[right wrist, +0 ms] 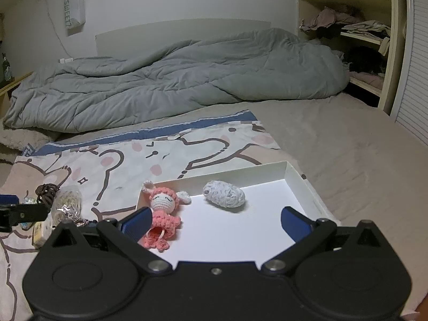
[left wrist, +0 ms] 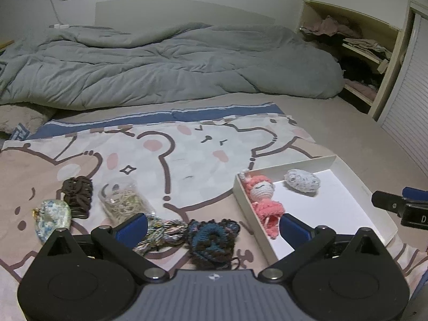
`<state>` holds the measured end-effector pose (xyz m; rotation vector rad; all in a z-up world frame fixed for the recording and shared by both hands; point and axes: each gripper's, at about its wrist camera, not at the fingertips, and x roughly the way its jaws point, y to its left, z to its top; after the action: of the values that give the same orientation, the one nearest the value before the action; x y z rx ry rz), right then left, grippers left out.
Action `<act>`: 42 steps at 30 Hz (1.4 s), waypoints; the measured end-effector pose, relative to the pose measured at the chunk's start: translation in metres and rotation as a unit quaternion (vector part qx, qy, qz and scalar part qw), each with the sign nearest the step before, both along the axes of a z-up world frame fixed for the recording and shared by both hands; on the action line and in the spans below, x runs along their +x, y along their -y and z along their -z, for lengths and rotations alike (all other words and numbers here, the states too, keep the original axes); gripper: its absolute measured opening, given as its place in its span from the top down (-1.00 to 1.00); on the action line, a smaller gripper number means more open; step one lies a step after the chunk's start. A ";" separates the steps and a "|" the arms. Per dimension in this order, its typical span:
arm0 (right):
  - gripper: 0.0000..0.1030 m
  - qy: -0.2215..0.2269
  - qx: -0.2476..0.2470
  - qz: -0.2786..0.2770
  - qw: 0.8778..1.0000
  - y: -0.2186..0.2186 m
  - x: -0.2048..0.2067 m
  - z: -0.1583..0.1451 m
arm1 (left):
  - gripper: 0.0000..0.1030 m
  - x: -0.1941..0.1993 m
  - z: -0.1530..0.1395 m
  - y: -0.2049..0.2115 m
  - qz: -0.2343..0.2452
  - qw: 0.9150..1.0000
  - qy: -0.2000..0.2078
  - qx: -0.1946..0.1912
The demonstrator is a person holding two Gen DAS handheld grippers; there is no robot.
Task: Organize objects
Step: 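Withdraw both tools from the box toward the remaining items, then grasp the yellow tissue pack with the left tool while the right tool grasps the blue crocheted flower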
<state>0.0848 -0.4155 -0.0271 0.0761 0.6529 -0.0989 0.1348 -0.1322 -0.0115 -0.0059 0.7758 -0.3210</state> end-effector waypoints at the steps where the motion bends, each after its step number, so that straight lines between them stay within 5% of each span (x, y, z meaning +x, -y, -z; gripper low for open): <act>1: -1.00 0.002 0.002 0.000 1.000 -0.001 0.001 0.000 | -1.00 0.000 0.000 -0.004 -0.004 1.000 0.000 0.000; 17: -1.00 0.008 0.022 -0.039 0.999 -0.051 0.022 0.006 | -1.00 0.001 -0.004 -0.077 -0.066 0.998 0.008 0.000; 29: -1.00 0.004 0.037 -0.073 0.997 -0.098 0.039 0.012 | -1.00 0.002 0.007 -0.114 -0.093 0.995 0.011 0.040; 42: -1.00 -0.040 0.111 -0.091 0.989 -0.124 0.076 0.016 | -0.87 0.042 0.044 -0.140 -0.131 0.985 -0.101 -0.039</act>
<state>0.1612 -0.2913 -0.0433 0.2275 0.7462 0.1483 0.1764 0.0075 -0.0552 -0.2160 0.9524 -0.0999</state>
